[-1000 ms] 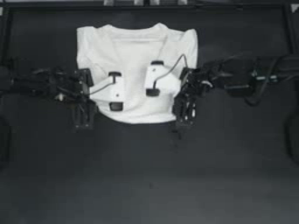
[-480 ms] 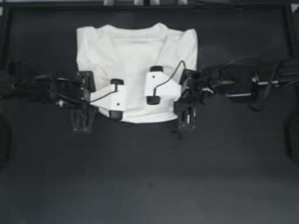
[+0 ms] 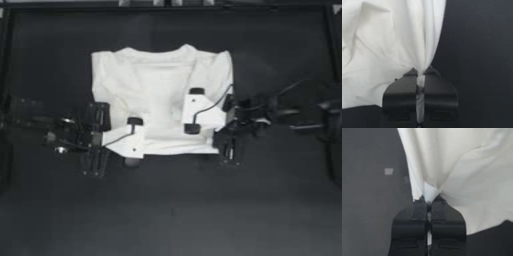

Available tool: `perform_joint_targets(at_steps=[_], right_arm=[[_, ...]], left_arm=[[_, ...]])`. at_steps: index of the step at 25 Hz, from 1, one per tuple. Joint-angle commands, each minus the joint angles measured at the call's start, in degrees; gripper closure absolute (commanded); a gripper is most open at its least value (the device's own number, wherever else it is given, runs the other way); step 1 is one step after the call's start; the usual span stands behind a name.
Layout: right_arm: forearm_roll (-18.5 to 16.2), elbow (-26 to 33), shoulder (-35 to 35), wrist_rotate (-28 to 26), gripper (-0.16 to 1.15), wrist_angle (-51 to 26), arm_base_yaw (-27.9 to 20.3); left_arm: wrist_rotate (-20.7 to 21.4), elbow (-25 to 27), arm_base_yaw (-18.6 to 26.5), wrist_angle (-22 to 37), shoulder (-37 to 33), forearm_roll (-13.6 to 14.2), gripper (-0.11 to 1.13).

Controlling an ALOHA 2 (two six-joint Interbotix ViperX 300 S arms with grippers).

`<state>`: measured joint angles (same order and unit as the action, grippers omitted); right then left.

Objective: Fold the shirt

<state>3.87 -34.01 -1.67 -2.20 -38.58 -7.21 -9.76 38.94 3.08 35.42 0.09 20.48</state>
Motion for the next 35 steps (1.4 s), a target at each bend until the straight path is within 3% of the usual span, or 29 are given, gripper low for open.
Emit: perform_joint_targets(at_steps=[1, 9, 15, 20, 24, 30, 35], right_arm=[[-0.09, -1.41, 5.1, -3.52, 0.91, -0.09, 2.29], [-3.52, -5.01, 11.78, -16.0, 0.91, 0.0, 9.84], [-8.17, -5.36, 14.5, -24.87, 0.91, -1.41, 14.94], [-9.93, -4.31, 15.38, -29.44, 0.91, -3.16, 18.72], [-11.25, -2.64, 15.73, -32.78, 0.91, -3.96, 21.62], [-14.68, 0.35, 16.44, -36.12, 0.91, -7.82, 22.68], [-15.82, -0.26, 19.25, -35.6, 0.91, -7.91, 19.51]], left_arm=[[-2.64, -2.72, -3.08, 2.11, -3.34, 1.67, 0.96], [-7.38, -6.77, -9.76, 7.73, -3.43, 1.85, 0.96], [-15.29, -8.7, -15.56, 13.01, -3.34, 2.46, 0.96], [-22.41, -11.69, -21.45, 19.25, -3.43, 3.34, 0.96], [-25.4, -13.97, -24.61, 23.38, -3.43, 3.34, 0.96], [-28.56, -15.56, -24.96, 24.7, -5.01, 3.34, 0.96], [-28.56, -15.73, -21.53, 24.79, -6.68, 2.99, 0.96]])
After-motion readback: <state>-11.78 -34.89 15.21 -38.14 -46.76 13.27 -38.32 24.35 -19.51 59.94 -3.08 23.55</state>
